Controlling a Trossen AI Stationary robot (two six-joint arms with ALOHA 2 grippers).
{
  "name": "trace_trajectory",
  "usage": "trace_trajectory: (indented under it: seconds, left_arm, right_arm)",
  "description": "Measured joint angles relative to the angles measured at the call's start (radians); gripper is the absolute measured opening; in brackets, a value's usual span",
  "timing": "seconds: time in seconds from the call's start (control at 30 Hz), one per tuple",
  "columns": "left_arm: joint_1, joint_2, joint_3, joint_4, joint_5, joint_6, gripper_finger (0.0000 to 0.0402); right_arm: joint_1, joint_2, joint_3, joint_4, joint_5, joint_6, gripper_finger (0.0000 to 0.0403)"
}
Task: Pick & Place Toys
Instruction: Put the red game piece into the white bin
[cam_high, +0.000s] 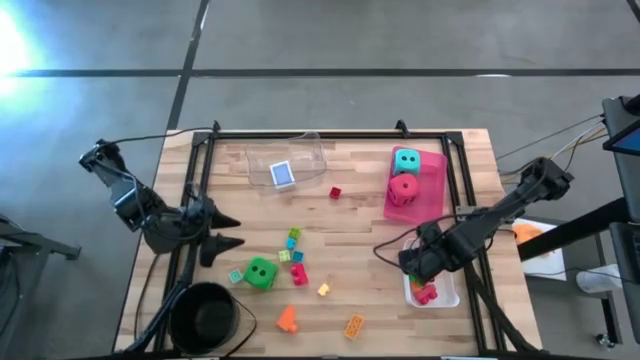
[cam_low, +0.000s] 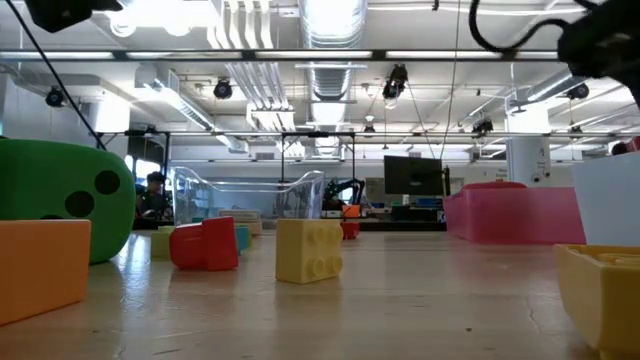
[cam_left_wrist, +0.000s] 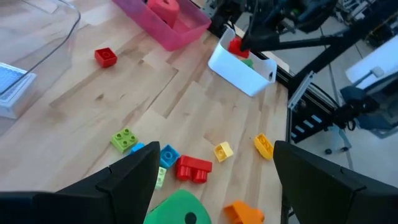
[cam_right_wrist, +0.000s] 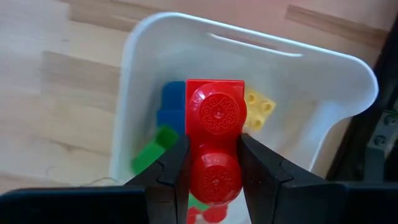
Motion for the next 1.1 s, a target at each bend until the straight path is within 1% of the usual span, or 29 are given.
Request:
trace_trajectory:
  seconds: [0.3, 0.47, 0.7, 0.9, 1.1]
  left_arm:
    - [0.021, 0.0, 0.0, 0.0, 0.0, -0.002, 0.0316]
    - [0.035, 0.0, 0.0, 0.0, 0.0, -0.002, 0.0316]
    - [0.051, 0.0, 0.0, 0.0, 0.0, -0.001, 0.0316]
    - [0.054, 0.0, 0.0, 0.0, 0.0, -0.001, 0.0316]
    - [0.055, 0.0, 0.0, 0.0, 0.0, -0.009, 0.0316]
  right_arm:
    - [0.0, -0.006, -0.076, 0.016, -0.045, -0.019, 0.0097]
    - [0.0, -0.007, -0.107, 0.031, -0.047, -0.02, 0.0097]
    - [0.0, -0.006, -0.149, 0.1, -0.047, -0.022, 0.0097]
    - [-0.001, -0.006, -0.161, 0.104, -0.047, -0.022, 0.0097]
    - [-0.001, -0.006, -0.163, 0.107, -0.047, -0.023, 0.0133]
